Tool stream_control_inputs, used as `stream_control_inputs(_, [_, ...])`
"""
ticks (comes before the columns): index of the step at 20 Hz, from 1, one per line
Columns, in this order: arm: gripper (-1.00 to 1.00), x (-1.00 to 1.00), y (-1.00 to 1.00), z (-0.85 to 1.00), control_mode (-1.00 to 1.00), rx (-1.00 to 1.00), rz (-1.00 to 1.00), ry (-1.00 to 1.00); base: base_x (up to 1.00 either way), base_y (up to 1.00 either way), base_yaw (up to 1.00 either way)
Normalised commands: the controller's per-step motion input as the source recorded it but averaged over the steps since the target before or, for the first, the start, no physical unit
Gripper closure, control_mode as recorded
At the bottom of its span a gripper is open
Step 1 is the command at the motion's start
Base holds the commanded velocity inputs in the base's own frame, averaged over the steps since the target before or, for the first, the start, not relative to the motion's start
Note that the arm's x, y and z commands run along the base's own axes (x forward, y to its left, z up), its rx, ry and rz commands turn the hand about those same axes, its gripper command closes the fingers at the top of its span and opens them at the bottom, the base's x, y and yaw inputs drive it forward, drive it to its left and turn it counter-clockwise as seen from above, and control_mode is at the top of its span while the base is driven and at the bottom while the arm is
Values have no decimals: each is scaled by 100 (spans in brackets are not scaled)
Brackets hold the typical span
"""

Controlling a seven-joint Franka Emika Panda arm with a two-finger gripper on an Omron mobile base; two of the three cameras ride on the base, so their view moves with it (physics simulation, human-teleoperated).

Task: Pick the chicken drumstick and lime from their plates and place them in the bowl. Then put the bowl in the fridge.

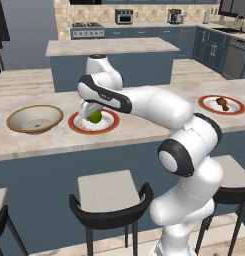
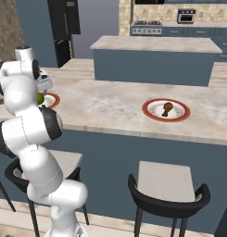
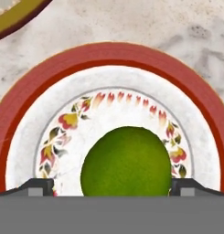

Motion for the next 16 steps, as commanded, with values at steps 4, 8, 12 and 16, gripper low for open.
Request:
stream_control_inputs(4, [-100,-5,4,-9,-100,0,-11,3,0,0,0])
stream_control_inputs(8, [-100,0,0,-10,-100,-2,-9,0,0,0,0])
stream_control_inputs(12, [-100,-2,-3,-13,-100,-4,-9,0,0,0,0])
stream_control_inputs(16, [-100,-5,0,-18,-100,-3,-12,0,0,0,0])
